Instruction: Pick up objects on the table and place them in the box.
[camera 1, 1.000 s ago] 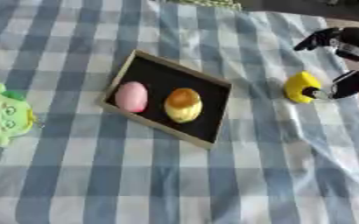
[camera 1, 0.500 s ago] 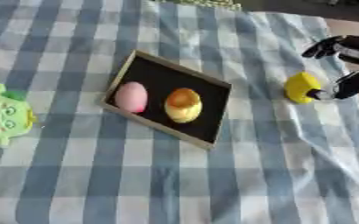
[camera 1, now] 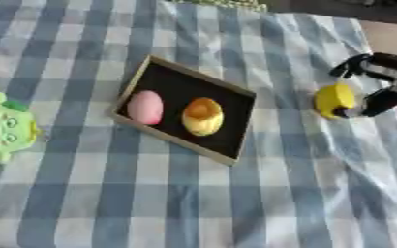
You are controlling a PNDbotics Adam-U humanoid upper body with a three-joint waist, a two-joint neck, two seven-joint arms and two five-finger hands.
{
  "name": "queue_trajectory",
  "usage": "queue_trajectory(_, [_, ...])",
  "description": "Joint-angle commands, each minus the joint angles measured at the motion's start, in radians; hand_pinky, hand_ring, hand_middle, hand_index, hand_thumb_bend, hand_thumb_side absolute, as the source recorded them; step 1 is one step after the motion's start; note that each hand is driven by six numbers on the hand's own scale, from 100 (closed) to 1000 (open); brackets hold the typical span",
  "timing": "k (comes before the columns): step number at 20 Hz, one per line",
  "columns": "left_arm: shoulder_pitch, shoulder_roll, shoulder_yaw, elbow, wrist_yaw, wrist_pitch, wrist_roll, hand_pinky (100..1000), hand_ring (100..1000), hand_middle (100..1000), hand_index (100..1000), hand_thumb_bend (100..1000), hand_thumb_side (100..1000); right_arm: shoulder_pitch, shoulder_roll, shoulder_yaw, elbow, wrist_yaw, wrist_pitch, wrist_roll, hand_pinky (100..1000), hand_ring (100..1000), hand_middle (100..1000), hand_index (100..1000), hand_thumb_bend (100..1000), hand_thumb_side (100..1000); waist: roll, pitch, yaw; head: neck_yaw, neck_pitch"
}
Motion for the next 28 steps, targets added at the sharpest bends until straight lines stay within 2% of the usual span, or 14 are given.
queue_trajectory(1, [-0.007,0.008,0.002,-0.015,0.001,0.001,-0.001,950,749,704,803,100,616,-0.023,-0.011,-0.002,0.034,0.022,-0.001,-0.005,847,813,781,862,474,248,0.017,-0.019,0.002,-0.003,-0.010])
queue_trajectory(4, [-0.007,0.006,0.001,-0.015,0.001,0.002,-0.003,950,749,704,802,100,617,-0.032,0.001,0.001,0.060,0.029,-0.004,-0.014,841,786,703,833,449,213,0.018,-0.018,0.004,-0.001,-0.008])
queue_trajectory(6, [-0.006,0.007,0.002,-0.015,0.001,0.002,-0.003,950,749,704,802,100,618,-0.031,0.002,-0.002,0.062,0.023,-0.008,-0.024,829,750,623,774,420,157,0.017,-0.017,0.004,0.000,-0.006])
queue_trajectory(7, [-0.006,0.007,0.002,-0.015,0.001,0.003,-0.003,950,749,704,802,100,619,-0.029,0.002,-0.004,0.060,0.018,-0.009,-0.030,814,709,572,723,385,105,0.016,-0.017,0.004,0.000,-0.005])
queue_trajectory(9, [-0.006,0.006,0.001,-0.015,0.001,0.003,-0.004,950,749,704,801,100,621,-0.023,0.000,-0.008,0.056,0.002,-0.008,-0.037,784,641,508,658,311,100,0.015,-0.017,0.003,0.001,-0.003])
queue_trajectory(11, [-0.006,0.006,0.001,-0.015,0.001,0.003,-0.005,950,750,704,801,100,621,-0.017,-0.001,-0.011,0.051,-0.023,-0.005,-0.040,772,616,489,636,217,100,0.014,-0.018,0.003,0.002,-0.003])
queue_trajectory(14, [-0.006,0.007,0.002,-0.015,0.001,0.003,-0.005,950,750,704,801,100,621,-0.006,-0.007,-0.017,0.032,-0.067,-0.003,-0.040,770,609,487,635,144,105,0.013,-0.020,0.002,0.003,-0.005])
queue_trajectory(18, [-0.005,0.007,0.002,-0.015,0.001,0.002,-0.005,950,751,705,800,100,622,0.018,-0.032,-0.030,-0.023,-0.119,-0.003,-0.030,768,606,487,635,100,112,0.012,-0.022,0.000,0.003,-0.008])
queue_trajectory(21, [-0.004,0.007,0.003,-0.015,0.001,0.003,-0.005,950,752,705,800,100,623,0.037,-0.058,-0.052,-0.088,-0.149,-0.007,-0.025,766,602,482,629,100,107,0.011,-0.023,-0.003,0.005,-0.008])
queue_trajectory(27, [-0.004,0.012,0.004,-0.015,0.000,0.002,-0.004,950,753,706,800,100,621,0.036,-0.114,-0.100,-0.237,-0.174,-0.049,-0.041,763,602,485,635,100,100,0.010,-0.026,-0.007,0.005,-0.005])
queue_trajectory(28, [-0.004,0.013,0.003,-0.015,-0.001,0.002,-0.005,950,753,707,800,100,621,0.026,-0.119,-0.102,-0.262,-0.178,-0.060,-0.045,762,601,486,636,100,262,0.010,-0.027,-0.006,0.004,-0.004])
